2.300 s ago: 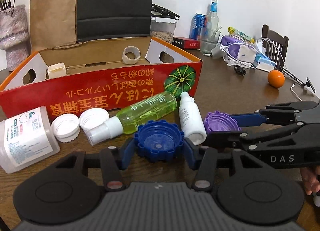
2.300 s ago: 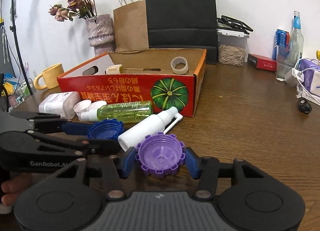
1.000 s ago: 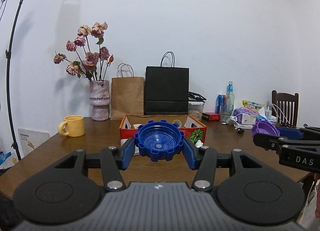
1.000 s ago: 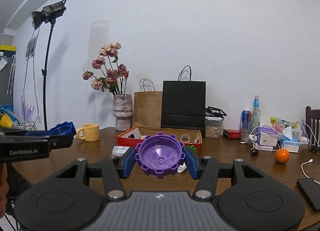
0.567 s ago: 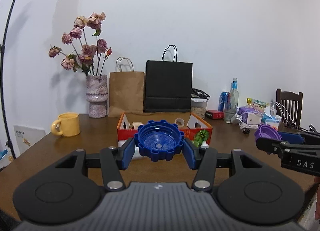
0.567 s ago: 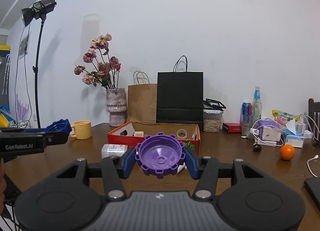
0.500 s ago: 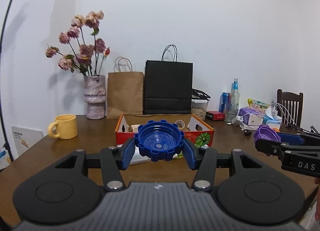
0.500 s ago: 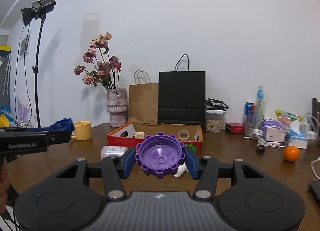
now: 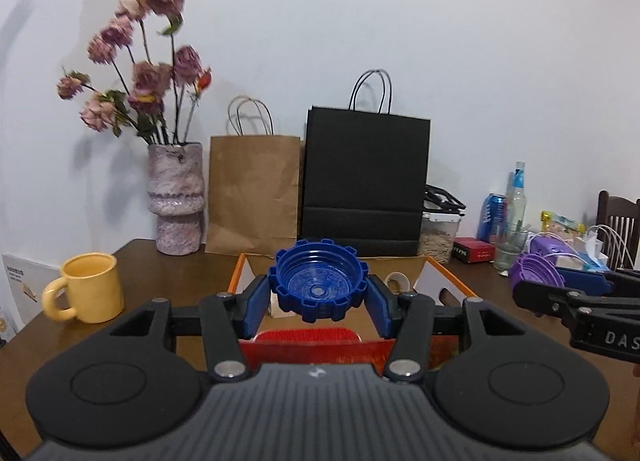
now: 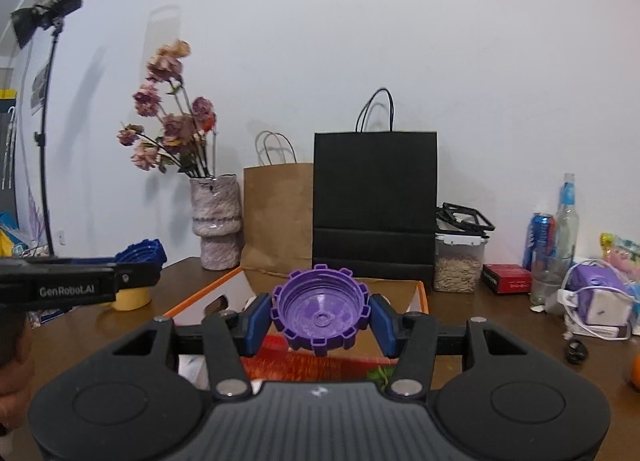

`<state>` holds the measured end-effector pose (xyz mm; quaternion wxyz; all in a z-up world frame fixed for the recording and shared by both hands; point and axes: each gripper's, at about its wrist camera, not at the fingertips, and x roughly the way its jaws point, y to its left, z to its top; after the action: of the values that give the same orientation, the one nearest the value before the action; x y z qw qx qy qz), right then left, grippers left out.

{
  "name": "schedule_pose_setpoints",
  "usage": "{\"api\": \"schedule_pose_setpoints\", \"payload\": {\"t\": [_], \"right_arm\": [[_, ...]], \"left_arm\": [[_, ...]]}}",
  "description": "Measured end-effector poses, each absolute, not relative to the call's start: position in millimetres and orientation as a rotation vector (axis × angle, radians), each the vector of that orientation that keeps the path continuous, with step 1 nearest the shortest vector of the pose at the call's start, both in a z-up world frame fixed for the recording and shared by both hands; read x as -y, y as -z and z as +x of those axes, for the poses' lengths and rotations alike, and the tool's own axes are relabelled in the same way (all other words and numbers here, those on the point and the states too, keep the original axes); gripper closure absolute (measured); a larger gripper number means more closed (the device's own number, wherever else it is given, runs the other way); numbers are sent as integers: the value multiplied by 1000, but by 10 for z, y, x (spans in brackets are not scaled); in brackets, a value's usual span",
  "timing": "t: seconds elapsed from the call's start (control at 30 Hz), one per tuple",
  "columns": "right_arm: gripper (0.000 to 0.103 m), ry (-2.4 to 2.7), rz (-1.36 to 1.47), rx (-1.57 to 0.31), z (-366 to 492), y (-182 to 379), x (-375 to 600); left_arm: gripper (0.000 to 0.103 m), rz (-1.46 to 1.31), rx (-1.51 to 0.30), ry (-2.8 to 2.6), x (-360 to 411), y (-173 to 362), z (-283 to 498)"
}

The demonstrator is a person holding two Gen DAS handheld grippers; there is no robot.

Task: Organize rigid objects
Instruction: 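Lower both caps into the box and open both grippers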

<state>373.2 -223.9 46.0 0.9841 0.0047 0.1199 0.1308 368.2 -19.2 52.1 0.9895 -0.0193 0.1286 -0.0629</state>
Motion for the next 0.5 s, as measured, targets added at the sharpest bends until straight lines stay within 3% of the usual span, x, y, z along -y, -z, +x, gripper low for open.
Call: {"api": "schedule_pose_setpoints", "payload": {"t": [0.23, 0.5], "right_arm": [[51, -286, 20, -299, 4698, -471, 2092], [51, -328, 100, -530, 6081, -355, 1998]], "left_arm": [[51, -30, -323, 133, 202, -450, 4569], [51, -89, -535, 212, 175, -374, 5857]]}}
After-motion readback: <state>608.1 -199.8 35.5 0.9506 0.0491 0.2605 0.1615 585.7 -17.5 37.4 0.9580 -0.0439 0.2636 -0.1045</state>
